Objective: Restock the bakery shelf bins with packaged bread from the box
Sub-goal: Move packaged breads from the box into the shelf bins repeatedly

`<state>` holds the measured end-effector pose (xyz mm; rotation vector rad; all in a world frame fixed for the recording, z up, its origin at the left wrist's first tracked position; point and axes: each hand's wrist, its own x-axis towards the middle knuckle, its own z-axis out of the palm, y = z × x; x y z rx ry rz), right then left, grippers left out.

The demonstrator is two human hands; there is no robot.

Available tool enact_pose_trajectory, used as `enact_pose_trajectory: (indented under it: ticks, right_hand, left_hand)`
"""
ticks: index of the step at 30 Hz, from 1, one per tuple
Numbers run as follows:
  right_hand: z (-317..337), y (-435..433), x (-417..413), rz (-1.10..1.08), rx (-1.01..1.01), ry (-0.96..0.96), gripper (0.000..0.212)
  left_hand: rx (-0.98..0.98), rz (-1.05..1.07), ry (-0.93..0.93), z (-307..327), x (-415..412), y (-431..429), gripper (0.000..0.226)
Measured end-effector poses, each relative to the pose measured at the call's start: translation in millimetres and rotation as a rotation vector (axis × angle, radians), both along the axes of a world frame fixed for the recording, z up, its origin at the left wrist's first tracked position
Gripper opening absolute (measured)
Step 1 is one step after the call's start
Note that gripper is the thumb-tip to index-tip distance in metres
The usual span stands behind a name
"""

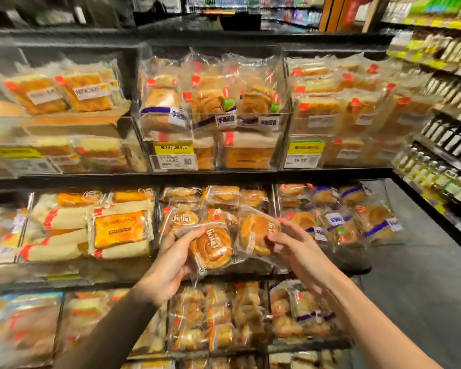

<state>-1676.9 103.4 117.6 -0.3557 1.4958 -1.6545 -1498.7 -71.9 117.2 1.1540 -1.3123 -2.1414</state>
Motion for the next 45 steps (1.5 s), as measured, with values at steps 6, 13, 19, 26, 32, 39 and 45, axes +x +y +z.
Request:
enact_pose_trajectory:
  ticks: [6,13,19,26,32,39,45]
  right_hand:
    - [4,-4,-26,0.092,0.055,0.233,0.056]
    - [21,16,-61,-0.217,-0.002,0.365,0.062]
    - [23,30,-65,-0.302,-0.041,0.343,0.062]
    - [13,35,-55,-0.299,-0.043,0.330,0.063]
    - [12,36,-50,-0.296,-0.019,0.360,0.071]
    - [13,30,-42,-0.267,-0.005,0.383,0.069]
    - [10,23,-37,-0.267,-0.004,0.303,0.070]
  left_hand:
    - [-0.094,0.175,-0.071,2,-3,8,0.038]
    - [-0.258,0.116,-0.032,22,-34,10,0.023]
    - [-0.572,0.090,-0.097,14,-90,27,0.040]
    - [-1.454,-0.100,-0.513,-26,-105,30,0.036]
    - [-1.735,-0.094,-0.752,-34,-115,26,0.044]
    - [-1.856,-0.088,-0.748,-53,-108,28,0.033]
    - [-1.673,-0.171,-0.585,-38,-90,20,0.049]
